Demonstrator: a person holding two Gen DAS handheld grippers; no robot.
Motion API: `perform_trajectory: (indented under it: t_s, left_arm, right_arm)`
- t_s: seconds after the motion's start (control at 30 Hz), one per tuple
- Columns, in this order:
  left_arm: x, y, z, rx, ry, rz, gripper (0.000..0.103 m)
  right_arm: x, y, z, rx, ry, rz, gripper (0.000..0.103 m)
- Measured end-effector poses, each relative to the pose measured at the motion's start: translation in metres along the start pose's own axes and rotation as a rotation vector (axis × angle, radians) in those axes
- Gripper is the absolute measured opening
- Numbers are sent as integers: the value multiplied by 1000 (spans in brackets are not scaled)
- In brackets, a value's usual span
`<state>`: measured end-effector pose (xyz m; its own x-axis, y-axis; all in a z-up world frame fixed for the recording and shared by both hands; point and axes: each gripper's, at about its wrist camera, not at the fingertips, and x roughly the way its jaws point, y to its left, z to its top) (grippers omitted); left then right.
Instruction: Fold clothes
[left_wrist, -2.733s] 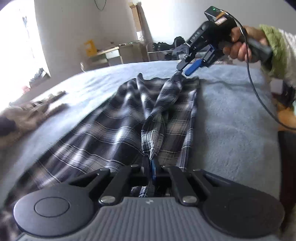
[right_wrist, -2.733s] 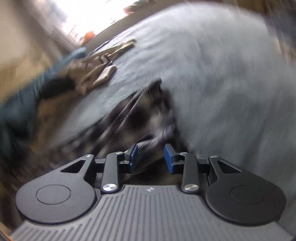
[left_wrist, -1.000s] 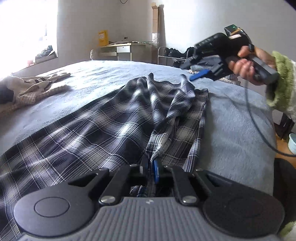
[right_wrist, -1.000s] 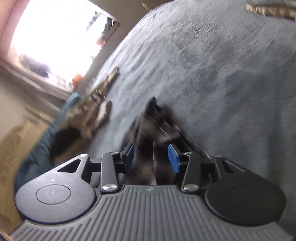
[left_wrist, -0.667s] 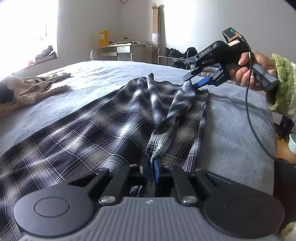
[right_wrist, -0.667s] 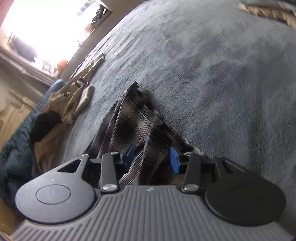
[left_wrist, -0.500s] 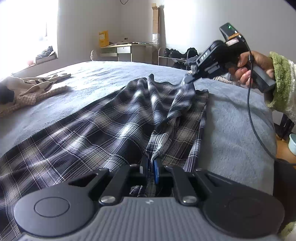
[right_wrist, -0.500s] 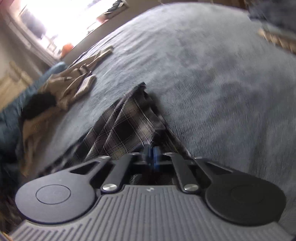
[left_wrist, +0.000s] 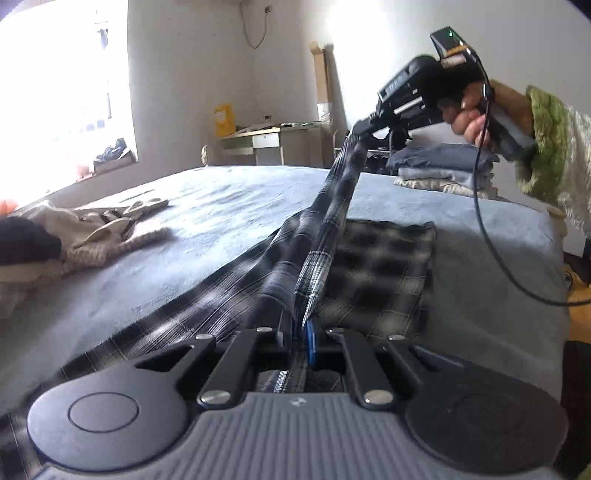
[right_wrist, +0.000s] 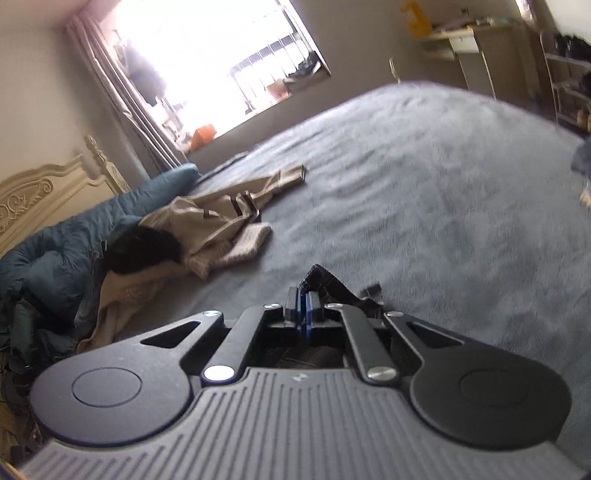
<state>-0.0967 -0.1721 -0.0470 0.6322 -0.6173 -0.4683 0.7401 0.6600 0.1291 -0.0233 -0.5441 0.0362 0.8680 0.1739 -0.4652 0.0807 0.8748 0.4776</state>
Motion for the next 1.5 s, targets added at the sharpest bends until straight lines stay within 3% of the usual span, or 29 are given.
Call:
perform_trajectory:
  t_s: [0.3, 0.43, 0.7, 0.8, 0.87, 1.0, 1.13, 1.23, 1.33, 1.43, 1.5]
  left_arm:
    - [17, -46, -22, 197, 85, -63, 8]
    - [14, -47, -19, 205, 73, -61, 8]
    - [16, -50, -27, 196, 124, -65, 11]
    - [6, -47, -24, 174, 120, -75, 20]
    - [-2, -44, -25, 148, 117, -82, 25]
    - [-24, -42, -29, 94, 122, -63, 28]
    - [-62, -37, -41, -21, 142, -14, 28]
    - [-95, -27, -52, -105, 151, 55, 30]
    - [-126, -9, -65, -197, 153, 137, 31]
    - [-155, 22, -77, -358, 140, 220, 31]
    - [-174, 42, -86, -456, 123, 268, 31]
  right_arm:
    - [-12, -58, -49, 129, 75, -78, 1]
    - [-16, -85, -72, 193, 110, -112, 1]
    - [-14, -90, -93, 168, 160, -168, 1]
    - [-16, -89, -97, 149, 171, -197, 4]
    - [-22, -83, -95, 120, 163, -235, 10]
    - [-41, -67, -93, 61, 100, -305, 13]
    - [-51, -36, -101, -10, 51, -211, 13]
    - [-39, -2, -121, -95, 76, -104, 13]
    - [-20, 13, -140, -134, 141, -52, 13]
    - [-8, 4, -158, -213, 202, -156, 9]
    - [-20, 0, -158, -222, 180, -217, 9]
